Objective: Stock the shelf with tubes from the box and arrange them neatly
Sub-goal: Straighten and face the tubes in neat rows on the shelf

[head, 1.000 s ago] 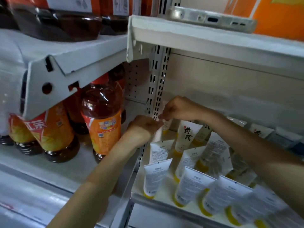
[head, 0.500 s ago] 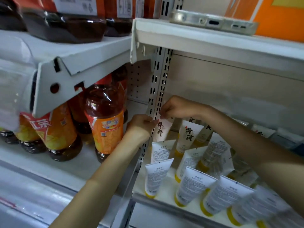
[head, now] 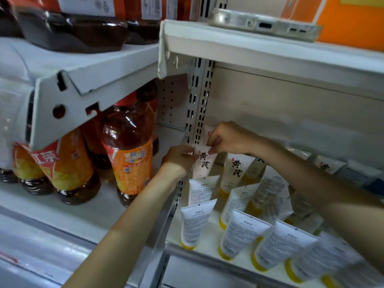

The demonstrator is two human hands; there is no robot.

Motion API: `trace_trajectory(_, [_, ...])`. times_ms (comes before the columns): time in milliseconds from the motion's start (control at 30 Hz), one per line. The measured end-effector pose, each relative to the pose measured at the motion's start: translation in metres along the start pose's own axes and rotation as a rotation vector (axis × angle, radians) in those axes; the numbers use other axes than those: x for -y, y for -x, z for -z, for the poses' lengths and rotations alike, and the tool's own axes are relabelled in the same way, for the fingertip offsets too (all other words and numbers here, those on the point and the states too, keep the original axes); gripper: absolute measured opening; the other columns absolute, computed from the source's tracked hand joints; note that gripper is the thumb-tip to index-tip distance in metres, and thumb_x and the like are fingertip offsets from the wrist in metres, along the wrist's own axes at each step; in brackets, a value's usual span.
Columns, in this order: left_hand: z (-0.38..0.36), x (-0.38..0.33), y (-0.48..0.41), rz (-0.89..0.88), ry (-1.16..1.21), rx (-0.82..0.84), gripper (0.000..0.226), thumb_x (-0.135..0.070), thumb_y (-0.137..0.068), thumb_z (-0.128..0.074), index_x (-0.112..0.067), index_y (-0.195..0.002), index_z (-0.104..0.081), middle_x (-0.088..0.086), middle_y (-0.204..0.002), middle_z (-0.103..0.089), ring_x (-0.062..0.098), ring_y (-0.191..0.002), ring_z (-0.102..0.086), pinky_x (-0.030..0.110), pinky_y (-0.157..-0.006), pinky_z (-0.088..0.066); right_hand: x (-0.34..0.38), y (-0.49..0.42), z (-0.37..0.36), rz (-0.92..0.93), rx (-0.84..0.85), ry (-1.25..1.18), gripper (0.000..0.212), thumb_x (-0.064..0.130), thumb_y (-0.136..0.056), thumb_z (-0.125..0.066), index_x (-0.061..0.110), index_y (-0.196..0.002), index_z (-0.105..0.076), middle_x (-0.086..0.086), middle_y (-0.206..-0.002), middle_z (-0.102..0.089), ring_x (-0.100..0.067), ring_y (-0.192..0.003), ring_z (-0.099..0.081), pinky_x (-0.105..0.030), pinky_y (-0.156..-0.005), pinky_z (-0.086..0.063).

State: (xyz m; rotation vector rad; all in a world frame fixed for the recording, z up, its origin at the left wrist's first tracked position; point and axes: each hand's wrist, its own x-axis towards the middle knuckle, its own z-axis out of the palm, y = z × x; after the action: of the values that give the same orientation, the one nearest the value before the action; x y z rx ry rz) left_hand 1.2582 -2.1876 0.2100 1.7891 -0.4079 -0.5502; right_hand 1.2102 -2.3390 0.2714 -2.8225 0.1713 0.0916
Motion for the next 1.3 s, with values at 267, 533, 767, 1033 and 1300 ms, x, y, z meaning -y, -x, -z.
trace_trajectory(267, [-0.005,-0.004,-0.004,0.028,0.083,0.006,0.027,-0.014,-0.089,-0.061,-0.011,-0.116,-0.062,0.015,-0.111,-0.065,0.03,-0.099,-0.063,0.042,-0.092,-0.051,-0.007,-0.001,-0.005,0.063,-0.116,0.037,0.021,0.017,-0.077,-0.075,0.012,-0.098,-0.073,0.0,-0.099,-0.073,-0.008,-0.085,-0.066,-0.028,-0.087,-0.051])
trace_trajectory(533, [-0.004,-0.001,-0.01,0.024,0.069,0.018,0.032,-0.016,-0.089,-0.061,-0.012,-0.121,-0.06,0.011,-0.117,-0.064,0.026,-0.104,-0.062,0.042,-0.097,-0.048,-0.007,0.001,-0.008,0.058,-0.116,0.02,0.021,0.02,-0.079,-0.073,0.012,-0.098,-0.073,0.0,-0.099,-0.073,-0.011,-0.088,-0.067,-0.034,-0.09,-0.051])
trace_trajectory(767, [-0.003,-0.028,-0.014,-0.273,-0.209,-0.004,0.045,-0.02,-0.086,-0.066,-0.009,-0.127,-0.053,0.009,-0.124,-0.058,0.025,-0.114,-0.055,0.042,-0.1,-0.044,-0.024,0.041,0.045,-0.023,-0.189,-0.096,0.02,0.027,-0.084,-0.065,0.015,-0.099,-0.071,0.009,-0.091,-0.069,0.003,-0.081,-0.064,-0.014,-0.079,-0.048])
trace_trajectory(1033, [-0.022,-0.068,-0.017,-0.664,-0.573,0.273,0.032,-0.03,-0.084,-0.066,-0.021,-0.114,-0.061,-0.005,-0.112,-0.061,0.01,-0.1,-0.055,0.022,-0.079,-0.043,-0.076,0.114,0.056,-0.201,-0.021,-0.17,0.014,0.024,-0.075,-0.075,0.02,-0.089,-0.074,0.015,-0.085,-0.072,0.005,-0.078,-0.066,-0.016,-0.08,-0.051])
trace_trajectory(1300, [-0.068,-0.075,-0.038,-0.672,-0.964,0.508,0.038,-0.035,-0.082,-0.069,-0.016,-0.115,-0.064,-0.001,-0.111,-0.06,0.016,-0.098,-0.056,0.03,-0.086,-0.046,-0.078,0.119,0.03,-0.25,-0.041,-0.03,0.009,0.027,-0.075,-0.077,0.02,-0.08,-0.076,0.013,-0.079,-0.071,0.001,-0.076,-0.065,-0.018,-0.074,-0.05])
